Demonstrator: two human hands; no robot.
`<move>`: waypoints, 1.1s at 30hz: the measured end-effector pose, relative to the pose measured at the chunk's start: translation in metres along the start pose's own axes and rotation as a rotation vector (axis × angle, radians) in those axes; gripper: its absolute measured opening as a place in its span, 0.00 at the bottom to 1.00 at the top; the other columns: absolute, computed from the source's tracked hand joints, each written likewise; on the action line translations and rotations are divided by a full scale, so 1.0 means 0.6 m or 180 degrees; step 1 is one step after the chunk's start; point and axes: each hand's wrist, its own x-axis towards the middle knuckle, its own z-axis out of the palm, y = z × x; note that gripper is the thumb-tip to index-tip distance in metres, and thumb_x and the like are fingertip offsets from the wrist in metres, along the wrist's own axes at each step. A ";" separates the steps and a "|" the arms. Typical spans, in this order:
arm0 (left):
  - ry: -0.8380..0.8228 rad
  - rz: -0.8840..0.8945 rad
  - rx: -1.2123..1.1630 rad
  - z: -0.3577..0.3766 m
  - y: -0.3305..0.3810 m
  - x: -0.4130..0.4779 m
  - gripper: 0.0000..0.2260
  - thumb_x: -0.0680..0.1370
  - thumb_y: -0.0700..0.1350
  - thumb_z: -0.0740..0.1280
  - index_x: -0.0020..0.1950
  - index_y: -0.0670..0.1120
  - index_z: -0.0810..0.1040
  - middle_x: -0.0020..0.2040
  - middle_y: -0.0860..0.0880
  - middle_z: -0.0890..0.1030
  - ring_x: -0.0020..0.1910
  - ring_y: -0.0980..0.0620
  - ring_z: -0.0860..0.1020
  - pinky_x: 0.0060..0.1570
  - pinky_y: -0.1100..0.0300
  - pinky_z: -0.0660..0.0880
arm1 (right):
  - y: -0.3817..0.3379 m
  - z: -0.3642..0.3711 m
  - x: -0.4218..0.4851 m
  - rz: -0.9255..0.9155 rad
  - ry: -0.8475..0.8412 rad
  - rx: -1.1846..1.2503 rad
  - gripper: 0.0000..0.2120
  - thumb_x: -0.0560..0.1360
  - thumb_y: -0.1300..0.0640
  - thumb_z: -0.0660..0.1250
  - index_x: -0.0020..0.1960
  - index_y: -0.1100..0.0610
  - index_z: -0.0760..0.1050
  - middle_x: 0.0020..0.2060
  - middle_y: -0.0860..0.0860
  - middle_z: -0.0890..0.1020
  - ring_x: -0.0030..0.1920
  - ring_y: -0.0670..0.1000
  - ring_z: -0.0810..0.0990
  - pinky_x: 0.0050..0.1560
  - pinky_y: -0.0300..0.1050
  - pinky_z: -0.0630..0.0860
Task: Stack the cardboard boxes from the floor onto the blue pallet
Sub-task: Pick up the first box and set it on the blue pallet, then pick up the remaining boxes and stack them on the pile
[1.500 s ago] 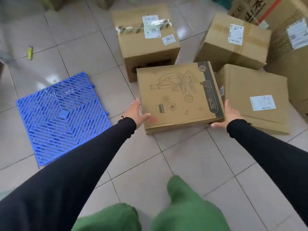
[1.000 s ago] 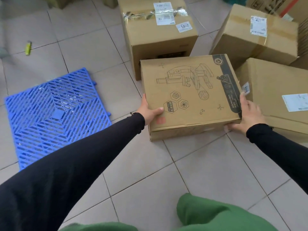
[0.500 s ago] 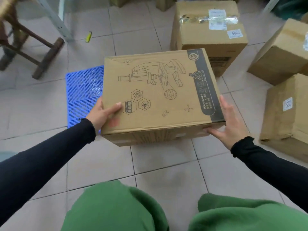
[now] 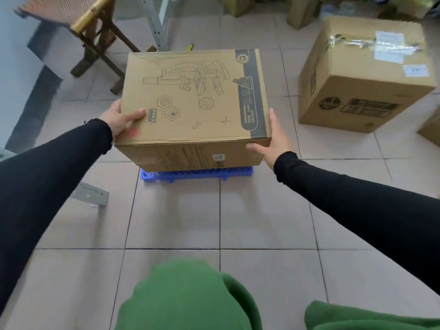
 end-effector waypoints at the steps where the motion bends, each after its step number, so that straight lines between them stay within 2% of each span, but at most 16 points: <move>1: 0.0028 -0.0009 0.0011 -0.001 -0.005 0.005 0.28 0.76 0.48 0.74 0.74 0.48 0.69 0.64 0.50 0.80 0.60 0.51 0.80 0.60 0.53 0.76 | 0.003 0.006 0.002 0.0065 -0.0003 0.0027 0.54 0.70 0.55 0.77 0.82 0.49 0.43 0.79 0.49 0.62 0.77 0.51 0.62 0.76 0.52 0.62; 4: 0.0004 -0.0077 -0.0037 -0.008 -0.023 0.015 0.32 0.73 0.52 0.76 0.74 0.49 0.69 0.64 0.51 0.81 0.62 0.49 0.80 0.61 0.52 0.76 | 0.010 0.018 0.000 0.0208 -0.0032 0.0059 0.54 0.71 0.54 0.77 0.82 0.49 0.42 0.78 0.49 0.64 0.76 0.52 0.64 0.75 0.52 0.63; 7: -0.0069 -0.0174 -0.0047 -0.017 -0.048 0.027 0.43 0.61 0.59 0.81 0.73 0.51 0.71 0.62 0.51 0.83 0.61 0.48 0.81 0.63 0.48 0.75 | 0.023 0.028 -0.003 0.0278 -0.0081 0.0052 0.53 0.71 0.53 0.77 0.82 0.48 0.43 0.78 0.48 0.64 0.76 0.52 0.64 0.75 0.51 0.64; 11: -0.0086 -0.0230 0.0044 -0.016 -0.062 0.033 0.39 0.65 0.57 0.80 0.73 0.51 0.70 0.63 0.50 0.82 0.62 0.45 0.80 0.65 0.43 0.74 | 0.036 0.039 -0.004 0.0283 -0.0143 0.0112 0.52 0.72 0.53 0.76 0.82 0.49 0.44 0.78 0.48 0.63 0.77 0.50 0.62 0.75 0.47 0.61; 13: -0.0006 -0.0270 0.0216 -0.010 -0.054 0.025 0.42 0.64 0.59 0.80 0.75 0.52 0.69 0.64 0.50 0.81 0.64 0.45 0.78 0.65 0.43 0.73 | 0.037 0.038 -0.001 0.0267 -0.0167 0.0082 0.51 0.72 0.53 0.76 0.82 0.50 0.44 0.78 0.48 0.63 0.77 0.50 0.62 0.74 0.46 0.61; 16: 0.0253 -0.0076 0.0911 0.010 -0.015 0.007 0.41 0.72 0.49 0.78 0.80 0.50 0.60 0.74 0.48 0.72 0.71 0.44 0.72 0.70 0.43 0.67 | 0.034 0.021 0.009 0.0259 -0.0412 0.0019 0.51 0.72 0.50 0.76 0.82 0.50 0.44 0.79 0.48 0.62 0.77 0.50 0.62 0.76 0.50 0.61; 18: 0.0572 0.0252 0.1876 0.033 0.024 -0.007 0.42 0.72 0.43 0.78 0.81 0.48 0.58 0.77 0.44 0.67 0.74 0.41 0.66 0.72 0.40 0.63 | 0.031 -0.006 0.017 0.0248 -0.0535 -0.0196 0.50 0.71 0.46 0.75 0.82 0.51 0.47 0.79 0.50 0.61 0.77 0.52 0.61 0.76 0.52 0.60; 20: 0.0629 0.0740 0.2902 0.069 0.060 -0.017 0.42 0.73 0.41 0.77 0.81 0.46 0.59 0.78 0.42 0.64 0.76 0.40 0.62 0.73 0.40 0.61 | 0.027 -0.051 0.024 0.0119 -0.0458 -0.0646 0.47 0.72 0.44 0.74 0.81 0.53 0.51 0.79 0.52 0.62 0.78 0.54 0.61 0.76 0.51 0.60; 24: -0.0134 0.1561 0.3867 0.194 0.127 -0.036 0.36 0.77 0.46 0.72 0.81 0.45 0.60 0.79 0.43 0.63 0.76 0.41 0.61 0.74 0.45 0.60 | 0.042 -0.172 0.013 -0.0139 -0.0230 -0.1752 0.43 0.74 0.43 0.71 0.80 0.55 0.56 0.77 0.53 0.66 0.77 0.56 0.60 0.75 0.52 0.61; 28: -0.0653 0.2167 0.3985 0.363 0.191 -0.078 0.33 0.78 0.52 0.70 0.80 0.47 0.61 0.78 0.43 0.66 0.75 0.42 0.64 0.71 0.44 0.64 | 0.090 -0.289 -0.035 0.0009 -0.0027 -0.2396 0.42 0.74 0.43 0.71 0.80 0.56 0.57 0.77 0.53 0.64 0.77 0.58 0.60 0.74 0.55 0.62; 33: -0.1204 0.2750 0.3872 0.591 0.250 -0.167 0.33 0.79 0.50 0.70 0.80 0.48 0.61 0.78 0.45 0.66 0.75 0.44 0.65 0.72 0.47 0.64 | 0.169 -0.439 -0.137 0.0322 0.0303 -0.2605 0.40 0.74 0.44 0.71 0.79 0.56 0.57 0.76 0.54 0.66 0.76 0.58 0.60 0.73 0.54 0.62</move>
